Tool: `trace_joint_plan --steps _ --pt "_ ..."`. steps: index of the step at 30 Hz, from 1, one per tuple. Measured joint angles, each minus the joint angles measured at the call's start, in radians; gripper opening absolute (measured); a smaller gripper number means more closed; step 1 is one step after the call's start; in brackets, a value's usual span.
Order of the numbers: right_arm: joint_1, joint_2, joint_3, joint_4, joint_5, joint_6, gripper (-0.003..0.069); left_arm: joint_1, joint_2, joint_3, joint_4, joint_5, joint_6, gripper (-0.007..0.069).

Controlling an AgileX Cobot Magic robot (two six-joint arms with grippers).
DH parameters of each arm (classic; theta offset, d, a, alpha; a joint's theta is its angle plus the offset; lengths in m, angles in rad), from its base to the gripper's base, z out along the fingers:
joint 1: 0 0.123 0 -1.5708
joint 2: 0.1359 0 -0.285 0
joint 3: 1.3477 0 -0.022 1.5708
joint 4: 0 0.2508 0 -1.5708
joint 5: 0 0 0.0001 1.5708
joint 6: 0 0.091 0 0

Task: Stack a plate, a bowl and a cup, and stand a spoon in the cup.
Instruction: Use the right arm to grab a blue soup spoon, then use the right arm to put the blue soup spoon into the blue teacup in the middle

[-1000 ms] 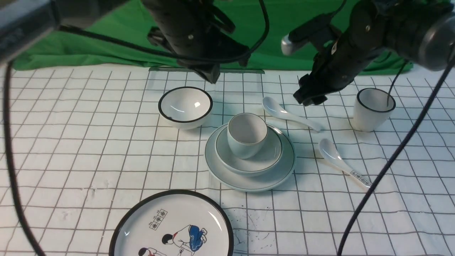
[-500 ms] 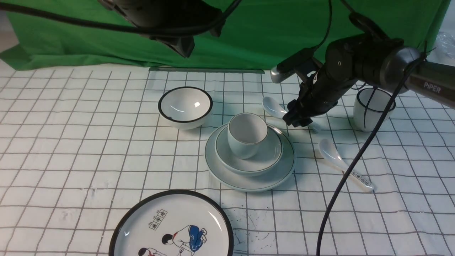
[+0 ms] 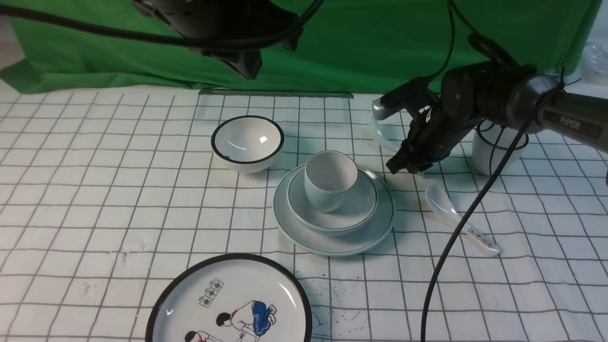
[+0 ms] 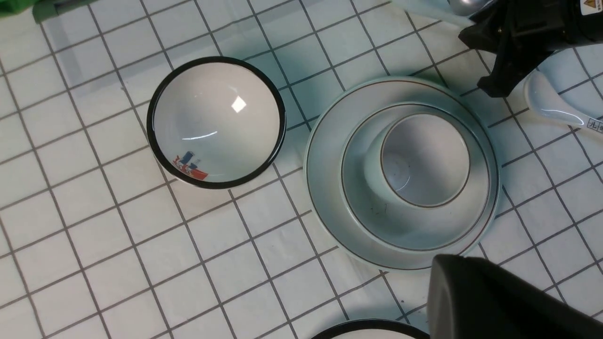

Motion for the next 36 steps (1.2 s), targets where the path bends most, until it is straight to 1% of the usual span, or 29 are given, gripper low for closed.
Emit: trace_joint_plan --steps 2,4,5,6,10,11,12,15,19,21,23,25,26,30,32,36 --pt "0.0 -0.005 0.0 0.0 0.009 0.0 0.0079 0.0 0.0 0.0 0.0 0.0 0.0 0.0" --pt "0.0 -0.042 -0.004 0.0 0.064 0.0 0.0079 0.0 0.0 0.0 -0.001 0.0 0.0 0.0" --pt "0.0 -0.042 -0.005 -0.001 0.064 0.0 0.0079 0.0 0.0 0.0 -0.001 0.0 0.0 0.0" --pt "0.0 -0.078 -0.019 -0.001 0.109 0.0 0.0079 0.0 0.0 0.0 -0.001 0.0 0.0 0.0" --pt "0.0 -0.188 -0.042 -0.003 0.204 0.0 0.0079 0.0 0.0 0.0 -0.001 0.0 0.0 0.0" --pt "0.0 -0.221 -0.046 -0.001 0.238 0.0 0.0079 0.0 0.0 0.0 -0.001 0.0 0.0 0.0" --pt "0.003 -0.276 -0.049 0.0 0.308 0.0 0.0079 0.0 0.0 0.0 -0.001 0.0 0.0 0.0" --pt "0.012 -0.323 -0.049 0.0 0.38 -0.007 0.0079 0.0 -0.001 0.0 -0.001 0.0 0.0 0.0" --pt "0.06 -0.405 -0.044 0.018 0.571 -0.03 0.0079 0.0 -0.024 0.004 0.0 0.0 0.0 0.0" --pt "0.088 -0.431 -0.023 0.057 0.577 -0.029 0.0079 0.0 -0.049 0.014 0.0 0.0 0.0 0.0" --pt "0.124 -0.461 0.004 0.135 0.577 -0.036 0.0079 0.0 -0.086 0.04 0.004 0.0 0.0 0.0" --pt "0.168 -0.472 0.02 0.174 0.577 -0.043 0.0079 0.0 -0.127 0.082 0.021 0.0 0.0 0.0" --pt "0.173 -0.472 0.02 0.176 0.577 -0.044 0.0079 0.0 -0.136 0.092 0.023 0.0 0.0 0.0" --pt "0.267 -0.447 0.025 0.184 0.577 -0.048 0.0079 0.0 -0.231 0.226 0.051 -0.033 -0.001 0.0" --pt "0.28 -0.429 0.026 0.166 0.577 -0.042 0.0079 0.0 -0.265 0.274 0.053 -0.056 -0.003 0.0" --pt "0.29 -0.379 0.03 0.108 0.576 0.01 0.0079 0.0 -0.337 0.372 0.053 -0.126 -0.015 0.0"
